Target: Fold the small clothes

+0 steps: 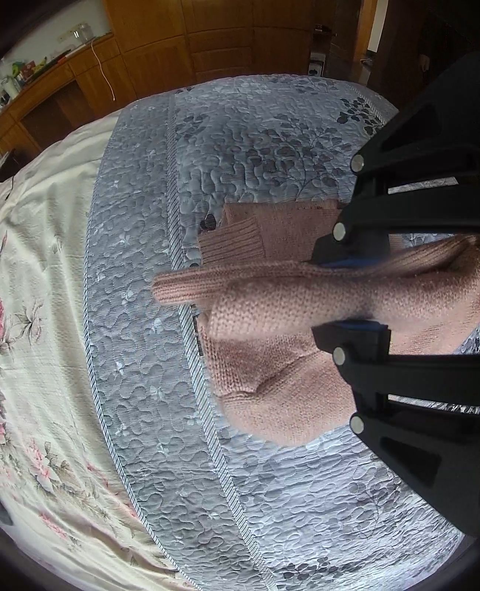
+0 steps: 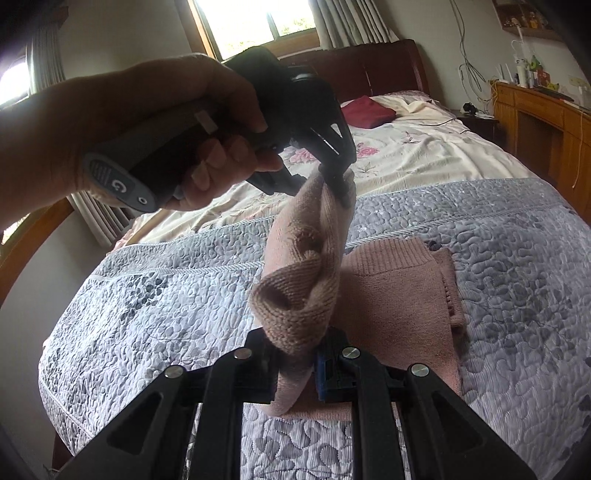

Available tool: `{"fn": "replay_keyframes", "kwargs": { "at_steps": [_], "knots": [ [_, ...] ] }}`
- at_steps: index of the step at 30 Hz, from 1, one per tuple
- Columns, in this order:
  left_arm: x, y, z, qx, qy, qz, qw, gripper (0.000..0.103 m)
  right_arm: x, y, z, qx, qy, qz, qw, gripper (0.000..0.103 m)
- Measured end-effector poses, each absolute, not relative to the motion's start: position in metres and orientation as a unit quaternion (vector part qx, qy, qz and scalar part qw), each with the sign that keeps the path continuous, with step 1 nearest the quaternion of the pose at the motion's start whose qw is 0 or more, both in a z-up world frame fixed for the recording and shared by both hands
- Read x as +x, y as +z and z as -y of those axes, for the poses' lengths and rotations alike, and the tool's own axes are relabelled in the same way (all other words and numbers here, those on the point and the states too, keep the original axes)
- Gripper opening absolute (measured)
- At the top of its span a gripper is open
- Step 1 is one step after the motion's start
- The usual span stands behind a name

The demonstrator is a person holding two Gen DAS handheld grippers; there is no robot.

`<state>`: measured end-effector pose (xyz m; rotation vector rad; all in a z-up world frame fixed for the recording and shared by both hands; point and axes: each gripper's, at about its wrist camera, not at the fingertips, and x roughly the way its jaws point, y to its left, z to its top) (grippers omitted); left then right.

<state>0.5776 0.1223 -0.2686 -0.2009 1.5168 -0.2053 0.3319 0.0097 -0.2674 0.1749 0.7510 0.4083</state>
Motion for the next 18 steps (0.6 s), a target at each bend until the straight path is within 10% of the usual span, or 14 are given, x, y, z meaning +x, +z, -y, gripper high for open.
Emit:
{"fn": "replay_keyframes", "kwargs": {
  "at_steps": [18],
  "knots": [
    [0.584, -0.304, -0.058, -0.04, -0.079, -0.688, 0.72, 0.019, 0.335, -0.296, 0.039, 0.125, 0.169, -0.383, 0.899, 0.014]
  ]
}}
